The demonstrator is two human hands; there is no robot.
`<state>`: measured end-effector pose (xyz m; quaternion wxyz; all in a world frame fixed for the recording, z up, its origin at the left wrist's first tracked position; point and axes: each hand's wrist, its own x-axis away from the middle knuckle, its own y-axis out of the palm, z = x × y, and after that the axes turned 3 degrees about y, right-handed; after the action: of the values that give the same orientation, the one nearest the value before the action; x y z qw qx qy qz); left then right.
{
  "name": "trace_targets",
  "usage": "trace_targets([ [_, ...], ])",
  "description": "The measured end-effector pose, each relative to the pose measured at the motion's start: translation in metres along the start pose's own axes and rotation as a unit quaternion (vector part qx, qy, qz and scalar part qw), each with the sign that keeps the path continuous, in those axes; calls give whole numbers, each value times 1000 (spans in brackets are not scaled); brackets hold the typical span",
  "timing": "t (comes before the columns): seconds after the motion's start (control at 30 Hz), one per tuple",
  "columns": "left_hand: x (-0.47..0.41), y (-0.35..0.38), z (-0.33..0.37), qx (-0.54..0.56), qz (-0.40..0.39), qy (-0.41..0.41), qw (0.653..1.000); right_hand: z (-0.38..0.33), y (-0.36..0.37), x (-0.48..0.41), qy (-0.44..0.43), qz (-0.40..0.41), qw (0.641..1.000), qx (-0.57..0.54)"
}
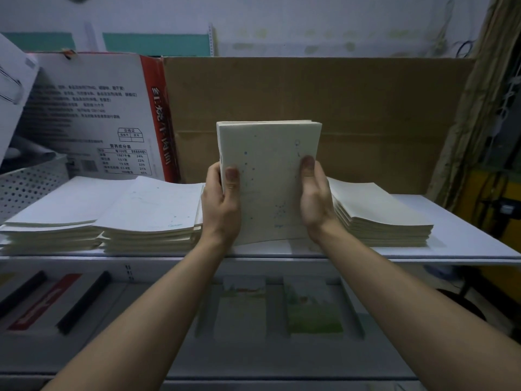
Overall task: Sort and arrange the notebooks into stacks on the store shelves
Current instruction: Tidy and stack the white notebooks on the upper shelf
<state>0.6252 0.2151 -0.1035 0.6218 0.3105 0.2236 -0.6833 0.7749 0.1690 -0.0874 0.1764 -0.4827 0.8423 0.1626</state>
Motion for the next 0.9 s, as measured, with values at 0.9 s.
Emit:
trace_targets([
  [0.9, -21, -1, 15, 42, -66, -92, 993, -4, -4, -4, 32, 1, 999, -4],
])
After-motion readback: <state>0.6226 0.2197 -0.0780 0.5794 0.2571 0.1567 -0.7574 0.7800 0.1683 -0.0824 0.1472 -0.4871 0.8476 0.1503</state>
